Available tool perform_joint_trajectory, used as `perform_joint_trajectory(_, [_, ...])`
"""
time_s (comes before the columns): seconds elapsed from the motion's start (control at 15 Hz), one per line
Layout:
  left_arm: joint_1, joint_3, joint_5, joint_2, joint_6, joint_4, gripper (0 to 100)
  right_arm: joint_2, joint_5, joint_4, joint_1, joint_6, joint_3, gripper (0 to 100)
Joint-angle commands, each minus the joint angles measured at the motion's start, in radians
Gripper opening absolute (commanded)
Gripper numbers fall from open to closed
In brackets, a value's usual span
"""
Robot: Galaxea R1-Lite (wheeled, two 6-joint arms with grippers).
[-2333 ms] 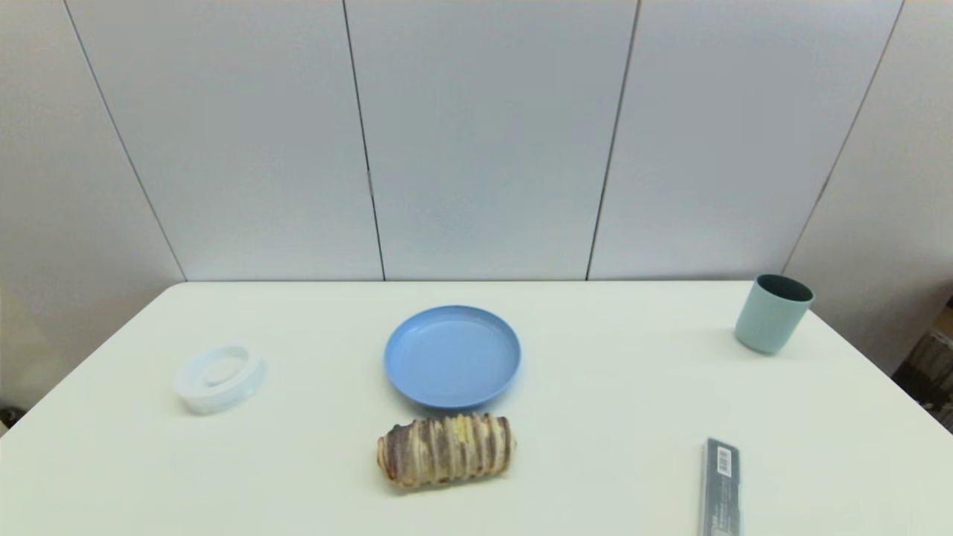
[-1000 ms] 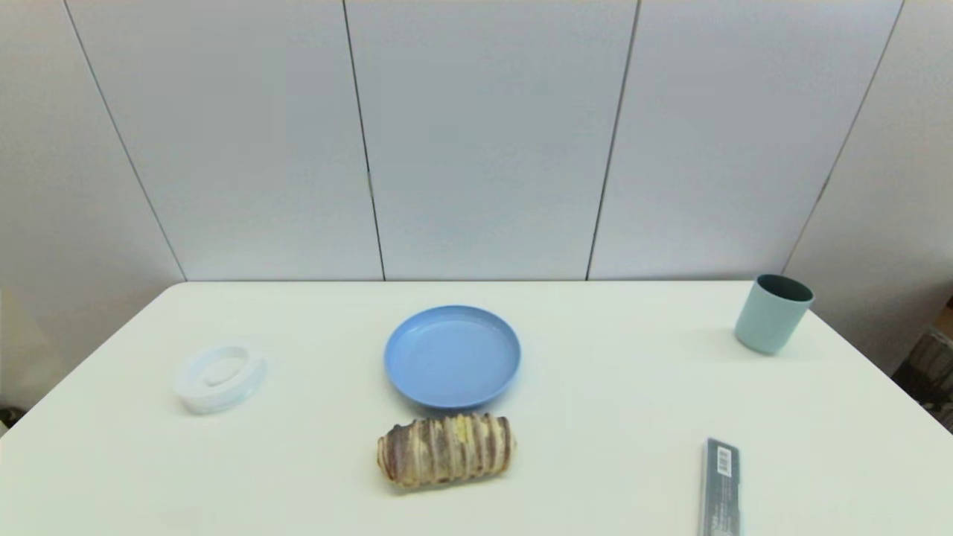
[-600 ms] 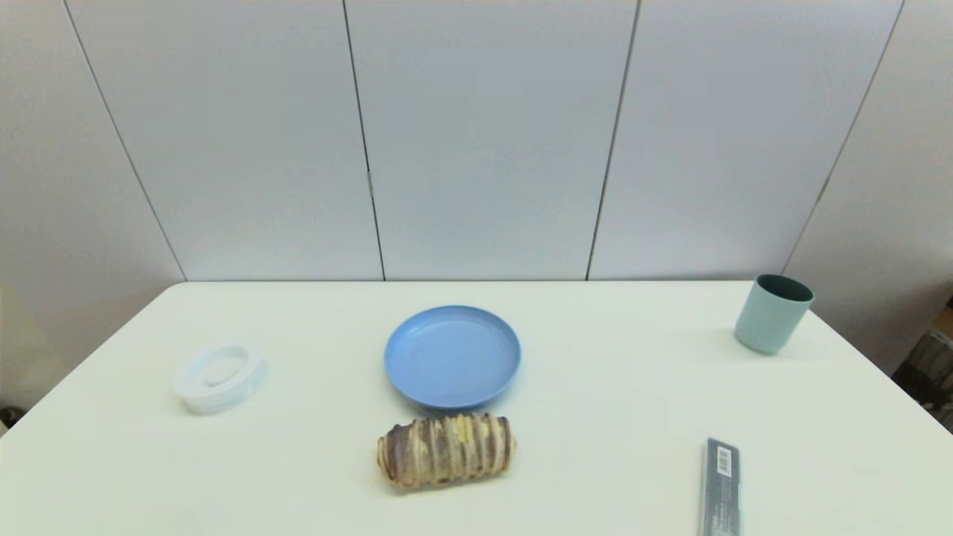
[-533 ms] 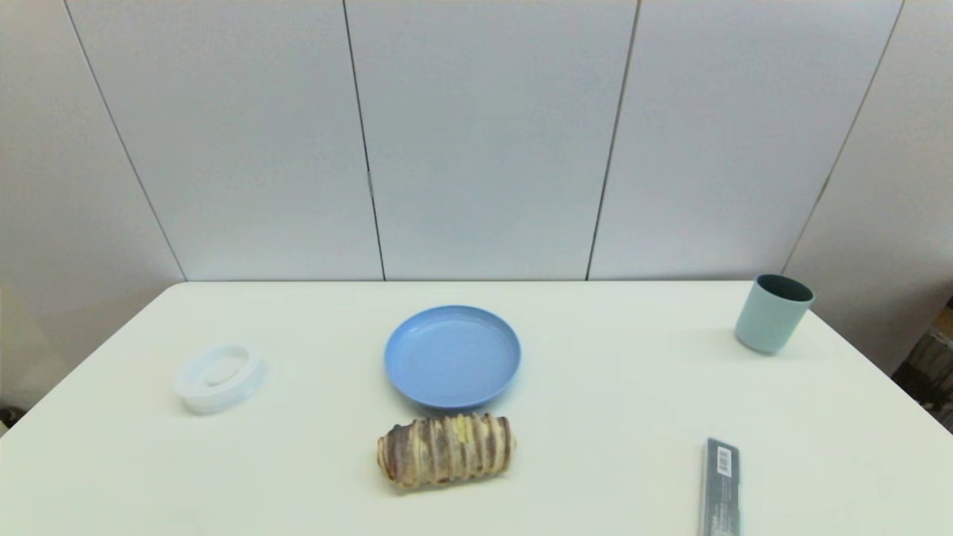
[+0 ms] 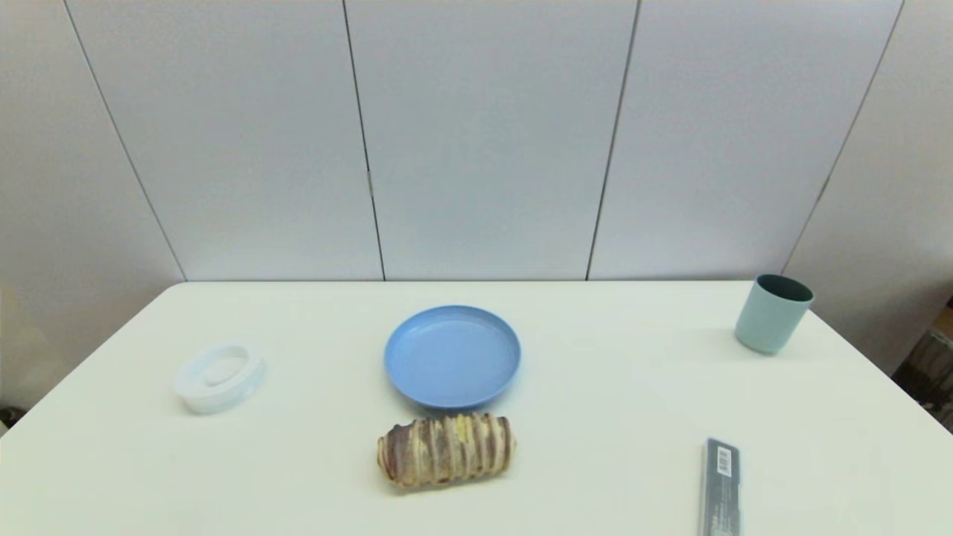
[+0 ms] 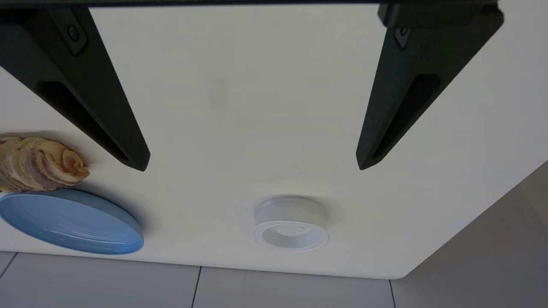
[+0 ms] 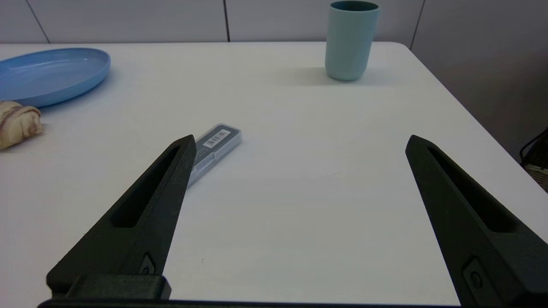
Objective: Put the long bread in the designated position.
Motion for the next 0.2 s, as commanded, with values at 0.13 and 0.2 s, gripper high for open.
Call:
perform_joint_trajectory(0.13, [0.0,0.0,0.0,0.002,-0.001,0.0,100,0.001,0.0,0.0,0.001,-0.002,0.0,100])
perform_joint_trajectory(0.2, [0.0,0.0,0.0,0.002,-0.001,0.0,100,0.001,0.0,0.0,0.001,-0.002,0.0,100])
